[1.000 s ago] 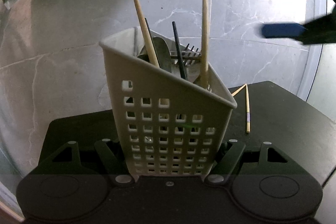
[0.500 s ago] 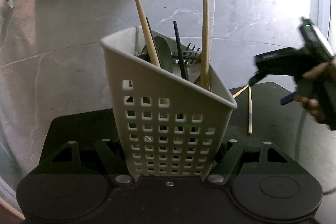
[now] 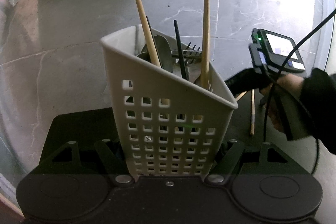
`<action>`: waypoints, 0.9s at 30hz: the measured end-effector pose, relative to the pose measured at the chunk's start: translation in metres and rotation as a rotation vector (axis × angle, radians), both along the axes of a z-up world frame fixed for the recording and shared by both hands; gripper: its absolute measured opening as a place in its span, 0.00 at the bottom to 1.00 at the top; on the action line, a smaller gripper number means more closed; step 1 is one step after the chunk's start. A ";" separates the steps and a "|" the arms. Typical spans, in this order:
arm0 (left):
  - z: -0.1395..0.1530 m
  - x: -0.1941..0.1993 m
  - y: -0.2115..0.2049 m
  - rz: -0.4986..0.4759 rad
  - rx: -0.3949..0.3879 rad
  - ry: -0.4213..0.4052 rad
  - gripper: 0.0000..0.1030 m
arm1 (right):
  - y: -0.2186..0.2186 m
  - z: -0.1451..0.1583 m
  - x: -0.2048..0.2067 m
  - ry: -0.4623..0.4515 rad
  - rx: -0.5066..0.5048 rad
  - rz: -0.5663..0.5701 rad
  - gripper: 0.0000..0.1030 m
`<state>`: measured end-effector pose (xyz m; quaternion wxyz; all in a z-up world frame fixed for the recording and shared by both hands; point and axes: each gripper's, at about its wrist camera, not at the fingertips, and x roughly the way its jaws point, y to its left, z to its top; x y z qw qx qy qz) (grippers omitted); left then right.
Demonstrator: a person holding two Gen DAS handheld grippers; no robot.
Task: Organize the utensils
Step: 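Grasp the last pair of chopsticks together with the right gripper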
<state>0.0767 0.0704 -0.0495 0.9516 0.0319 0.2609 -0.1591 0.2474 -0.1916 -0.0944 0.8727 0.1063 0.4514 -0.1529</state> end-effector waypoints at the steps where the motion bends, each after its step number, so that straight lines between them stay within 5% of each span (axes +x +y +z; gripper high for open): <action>1: 0.000 0.000 0.000 0.001 0.000 0.000 0.74 | 0.000 0.000 -0.004 -0.004 0.003 0.008 0.90; 8: -0.001 0.000 0.001 0.001 -0.002 -0.003 0.74 | -0.010 0.004 -0.041 0.004 0.023 0.098 0.77; 16: -0.003 -0.001 0.002 -0.003 -0.006 -0.008 0.74 | -0.029 0.008 -0.075 0.065 0.052 0.281 0.72; 24: -0.004 -0.002 0.005 -0.010 -0.002 -0.011 0.74 | -0.036 0.012 -0.032 0.125 0.100 0.286 0.76; 27: -0.004 -0.002 0.005 -0.009 -0.003 -0.011 0.74 | -0.028 0.011 -0.012 0.172 0.062 0.288 0.69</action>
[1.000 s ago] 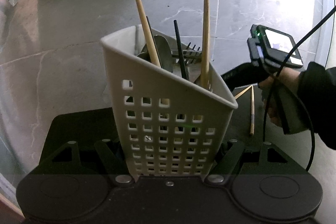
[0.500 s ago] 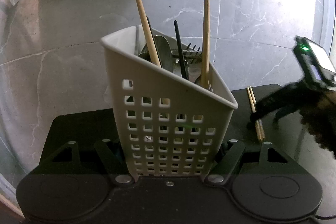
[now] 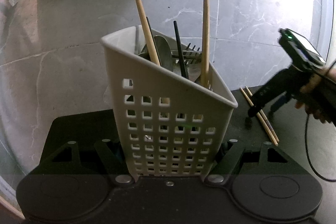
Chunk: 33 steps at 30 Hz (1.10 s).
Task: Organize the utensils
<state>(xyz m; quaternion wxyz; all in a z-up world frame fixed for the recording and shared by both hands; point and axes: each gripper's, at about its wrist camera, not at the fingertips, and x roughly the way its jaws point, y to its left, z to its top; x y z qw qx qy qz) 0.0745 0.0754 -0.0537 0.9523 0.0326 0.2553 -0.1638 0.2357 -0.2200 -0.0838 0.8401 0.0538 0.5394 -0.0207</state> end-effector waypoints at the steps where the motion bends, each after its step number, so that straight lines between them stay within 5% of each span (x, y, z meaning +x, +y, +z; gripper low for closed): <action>1: 0.000 0.000 0.000 0.000 0.000 0.000 0.74 | 0.003 0.000 0.002 0.004 -0.012 0.007 0.65; 6: 0.000 0.000 0.001 -0.001 -0.003 -0.001 0.74 | 0.011 0.003 0.001 -0.001 -0.018 0.045 0.23; 7: 0.000 -0.001 0.001 -0.001 -0.004 -0.001 0.74 | 0.012 0.003 0.000 0.000 -0.015 0.052 0.21; 17: -0.001 -0.001 0.003 -0.003 -0.007 -0.004 0.74 | 0.026 0.008 -0.021 0.036 -0.023 0.198 0.14; 33: -0.001 -0.002 0.003 -0.001 -0.005 -0.008 0.74 | 0.017 0.010 -0.030 0.021 0.004 0.226 0.12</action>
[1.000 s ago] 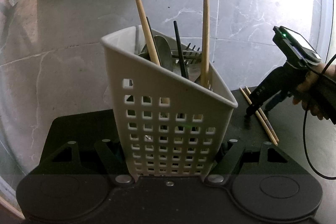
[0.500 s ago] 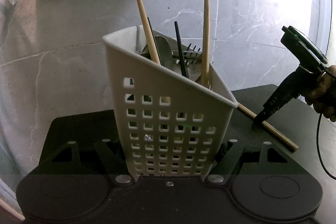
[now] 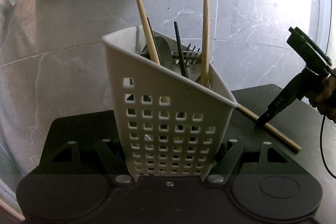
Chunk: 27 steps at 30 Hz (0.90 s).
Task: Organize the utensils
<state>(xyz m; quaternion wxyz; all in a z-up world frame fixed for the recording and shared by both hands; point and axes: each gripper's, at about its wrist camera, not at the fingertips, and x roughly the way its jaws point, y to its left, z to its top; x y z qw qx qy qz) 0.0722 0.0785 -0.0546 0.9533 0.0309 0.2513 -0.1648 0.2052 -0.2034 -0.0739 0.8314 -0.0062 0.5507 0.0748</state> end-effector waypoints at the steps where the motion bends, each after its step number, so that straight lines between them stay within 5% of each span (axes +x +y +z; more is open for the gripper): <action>1: 0.000 0.000 0.000 0.000 0.000 0.000 0.74 | 0.000 0.000 0.002 0.002 -0.002 0.005 0.12; 14: 0.001 0.000 -0.001 0.001 0.000 0.001 0.74 | 0.011 0.001 0.002 0.032 -0.025 0.111 0.12; 27: 0.000 0.000 -0.001 0.002 0.001 0.000 0.74 | -0.010 0.001 -0.020 0.019 0.169 -0.002 0.12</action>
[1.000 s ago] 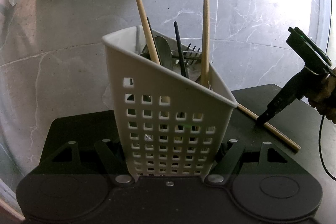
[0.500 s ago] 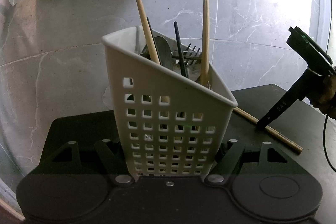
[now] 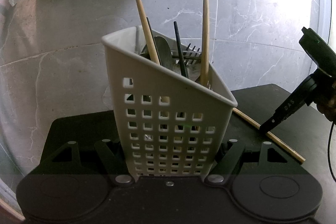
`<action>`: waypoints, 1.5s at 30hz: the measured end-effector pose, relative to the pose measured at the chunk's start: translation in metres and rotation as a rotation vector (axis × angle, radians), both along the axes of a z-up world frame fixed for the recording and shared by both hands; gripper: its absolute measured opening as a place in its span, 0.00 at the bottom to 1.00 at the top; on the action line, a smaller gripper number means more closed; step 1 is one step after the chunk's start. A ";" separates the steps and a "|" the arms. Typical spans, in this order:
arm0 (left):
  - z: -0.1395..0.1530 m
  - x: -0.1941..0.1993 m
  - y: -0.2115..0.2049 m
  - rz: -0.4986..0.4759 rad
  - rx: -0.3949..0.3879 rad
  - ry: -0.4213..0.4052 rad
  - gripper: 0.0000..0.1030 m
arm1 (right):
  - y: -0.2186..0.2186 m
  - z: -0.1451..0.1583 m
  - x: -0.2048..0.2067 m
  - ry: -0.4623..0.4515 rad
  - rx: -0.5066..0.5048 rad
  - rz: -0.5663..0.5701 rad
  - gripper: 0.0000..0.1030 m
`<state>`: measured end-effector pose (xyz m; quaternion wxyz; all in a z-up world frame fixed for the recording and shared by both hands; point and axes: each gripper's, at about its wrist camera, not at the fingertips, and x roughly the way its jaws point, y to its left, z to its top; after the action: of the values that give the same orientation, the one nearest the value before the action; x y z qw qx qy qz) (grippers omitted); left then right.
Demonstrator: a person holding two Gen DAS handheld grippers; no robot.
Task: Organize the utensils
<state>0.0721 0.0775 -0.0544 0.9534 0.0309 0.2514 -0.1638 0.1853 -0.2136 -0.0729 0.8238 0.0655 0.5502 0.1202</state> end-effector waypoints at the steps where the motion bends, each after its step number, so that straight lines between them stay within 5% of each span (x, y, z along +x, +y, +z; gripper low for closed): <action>1: 0.000 0.000 0.000 0.000 0.000 0.000 0.74 | -0.001 0.000 -0.001 -0.003 0.006 -0.006 0.12; 2: 0.000 0.000 0.000 0.000 0.000 0.000 0.74 | -0.001 0.001 -0.002 -0.009 0.007 -0.009 0.12; 3: 0.000 0.000 0.000 -0.001 0.001 0.000 0.74 | -0.001 0.001 -0.004 -0.019 0.012 -0.009 0.00; 11: 0.000 0.001 -0.001 -0.002 0.008 -0.001 0.74 | -0.005 -0.001 0.000 -0.004 0.042 -0.030 0.00; 13: 0.000 0.000 -0.002 -0.002 0.011 -0.001 0.74 | -0.008 -0.001 0.002 0.008 0.074 -0.060 0.09; 15: 0.000 0.000 -0.002 0.000 0.008 -0.002 0.74 | -0.008 0.000 0.002 0.026 0.145 -0.083 0.39; 16: 0.000 0.000 -0.002 0.000 0.008 -0.002 0.74 | -0.004 0.000 0.001 0.028 0.180 -0.077 0.43; 24: 0.000 0.000 0.000 -0.003 0.005 -0.001 0.74 | 0.076 0.013 -0.033 -0.103 0.083 0.114 0.61; 34: 0.000 -0.001 0.000 -0.003 0.004 -0.001 0.74 | 0.123 0.007 -0.040 -0.138 -0.080 0.218 0.46; 38: 0.001 0.000 0.000 -0.003 0.003 -0.002 0.74 | 0.128 0.007 -0.039 -0.158 -0.175 0.292 0.16; 45: 0.000 -0.001 0.001 -0.002 0.003 -0.003 0.74 | 0.114 0.013 -0.014 -0.015 -0.125 0.353 0.14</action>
<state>0.0713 0.0781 -0.0541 0.9535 0.0327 0.2504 -0.1642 0.1710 -0.0997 -0.0597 0.7965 -0.0842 0.5532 0.2292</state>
